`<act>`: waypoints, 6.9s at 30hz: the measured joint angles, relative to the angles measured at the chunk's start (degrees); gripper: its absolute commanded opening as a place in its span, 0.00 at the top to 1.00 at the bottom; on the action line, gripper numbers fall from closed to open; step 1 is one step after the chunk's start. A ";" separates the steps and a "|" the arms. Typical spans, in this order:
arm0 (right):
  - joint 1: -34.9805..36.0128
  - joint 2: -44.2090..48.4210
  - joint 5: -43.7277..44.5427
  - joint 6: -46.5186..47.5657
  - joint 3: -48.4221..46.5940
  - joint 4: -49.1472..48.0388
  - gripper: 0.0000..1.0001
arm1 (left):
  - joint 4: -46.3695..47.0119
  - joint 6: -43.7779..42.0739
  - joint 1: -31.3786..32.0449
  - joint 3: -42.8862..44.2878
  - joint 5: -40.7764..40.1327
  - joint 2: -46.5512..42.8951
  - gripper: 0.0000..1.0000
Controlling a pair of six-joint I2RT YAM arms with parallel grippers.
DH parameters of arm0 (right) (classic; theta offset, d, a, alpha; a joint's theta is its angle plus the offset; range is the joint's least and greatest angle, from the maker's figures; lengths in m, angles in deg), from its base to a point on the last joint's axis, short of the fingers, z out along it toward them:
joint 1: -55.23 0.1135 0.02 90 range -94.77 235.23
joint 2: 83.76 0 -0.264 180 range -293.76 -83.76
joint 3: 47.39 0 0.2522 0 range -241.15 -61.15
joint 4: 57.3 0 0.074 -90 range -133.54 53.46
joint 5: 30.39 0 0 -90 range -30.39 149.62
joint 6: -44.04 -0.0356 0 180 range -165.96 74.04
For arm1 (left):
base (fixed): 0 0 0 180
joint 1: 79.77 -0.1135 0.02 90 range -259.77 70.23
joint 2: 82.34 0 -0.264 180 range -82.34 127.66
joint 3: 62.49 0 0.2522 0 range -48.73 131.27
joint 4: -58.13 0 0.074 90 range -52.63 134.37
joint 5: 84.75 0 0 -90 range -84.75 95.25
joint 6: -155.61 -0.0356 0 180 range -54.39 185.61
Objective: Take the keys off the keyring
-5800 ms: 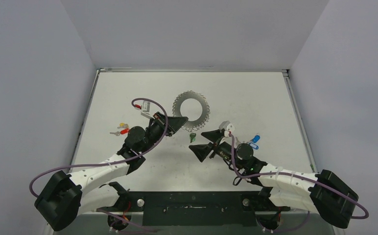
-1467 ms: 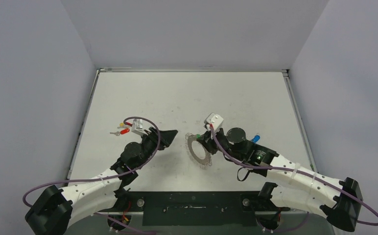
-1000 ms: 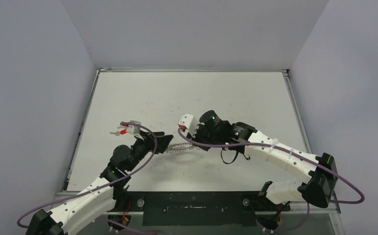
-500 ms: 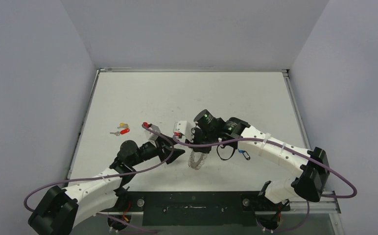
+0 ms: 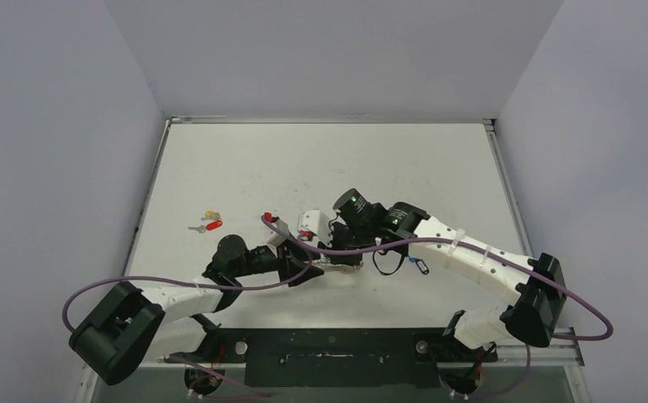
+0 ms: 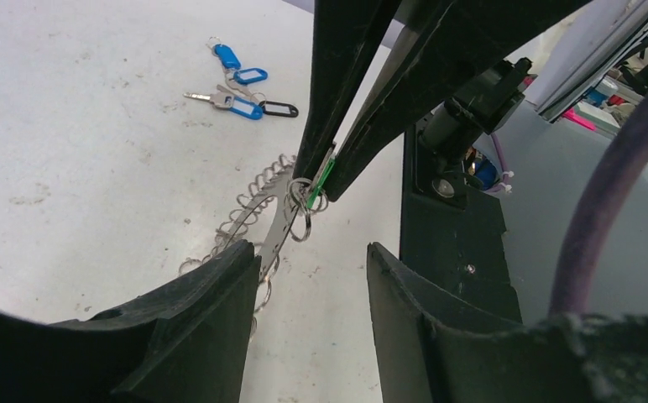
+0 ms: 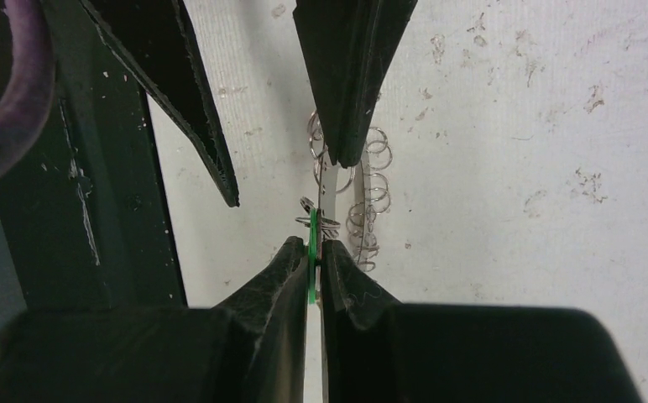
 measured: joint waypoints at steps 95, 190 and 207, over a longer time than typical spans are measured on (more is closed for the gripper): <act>-2.49 10.16 -1.46 -3.30 10.45 -7.56 1.00 | 6.82 -3.76 4.94 1.57 3.02 -1.92 1.00; -0.63 11.15 14.32 -28.06 10.86 -3.34 1.00 | -11.91 -18.95 13.97 1.51 -18.75 -8.15 0.63; 4.92 11.04 19.17 -31.28 4.68 -0.81 1.00 | -13.97 -16.76 18.82 6.19 -24.81 -6.47 0.52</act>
